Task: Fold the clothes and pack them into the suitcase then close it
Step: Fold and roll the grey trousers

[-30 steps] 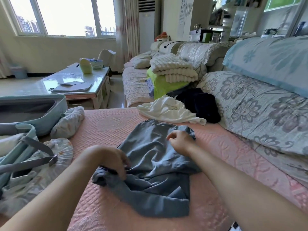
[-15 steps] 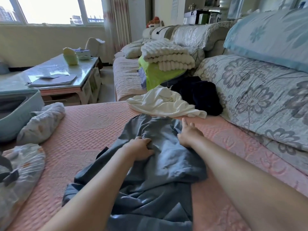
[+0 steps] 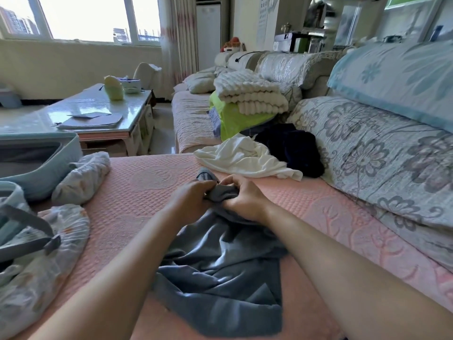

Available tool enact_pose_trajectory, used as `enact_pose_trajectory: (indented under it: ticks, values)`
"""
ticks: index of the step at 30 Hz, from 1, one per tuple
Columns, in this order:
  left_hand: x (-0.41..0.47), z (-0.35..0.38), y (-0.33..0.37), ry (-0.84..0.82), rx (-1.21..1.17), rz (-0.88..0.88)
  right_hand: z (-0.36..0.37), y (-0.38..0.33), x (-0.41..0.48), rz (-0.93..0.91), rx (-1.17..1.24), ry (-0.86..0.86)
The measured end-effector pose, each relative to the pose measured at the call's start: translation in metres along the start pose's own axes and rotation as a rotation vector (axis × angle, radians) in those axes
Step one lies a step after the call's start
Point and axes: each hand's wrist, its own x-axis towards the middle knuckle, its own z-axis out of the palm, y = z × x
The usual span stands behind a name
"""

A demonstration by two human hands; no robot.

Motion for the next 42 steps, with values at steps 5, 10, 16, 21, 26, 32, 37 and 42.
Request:
enact_pose_trajectory:
  ticks: [5, 10, 16, 21, 26, 32, 37, 42]
  values:
    - [-0.046, -0.038, -0.012, -0.024, -0.019, -0.024, 0.009, -0.012, -0.033, 0.122, -0.468, -0.201]
    - [-0.085, -0.084, -0.024, -0.246, 0.272, -0.22, 0.046, -0.042, -0.052, 0.0, -0.488, -0.256]
    - [-0.136, -0.135, -0.023, -1.1, 0.525, -0.613, 0.077, -0.075, -0.071, 0.144, -0.006, -0.797]
    - [-0.138, -0.133, -0.026, -0.55, 0.329, -0.515, 0.064, -0.061, -0.047, 0.08, -0.339, -0.125]
    - [-0.135, -0.073, 0.003, -0.527, 0.226, -0.332, 0.06, -0.028, -0.047, 0.364, -0.876, -0.361]
    - [-0.125, -0.053, -0.012, -0.44, 0.187, -0.452, 0.04, -0.041, -0.064, 0.291, -1.028, -0.554]
    - [-0.127, -0.08, -0.018, -0.301, 0.469, -0.473, 0.032, -0.055, -0.067, 0.151, -1.029, -0.407]
    - [-0.14, -0.073, 0.024, -0.302, -0.355, -0.324, 0.044, -0.063, -0.058, -0.061, -0.498, -0.303]
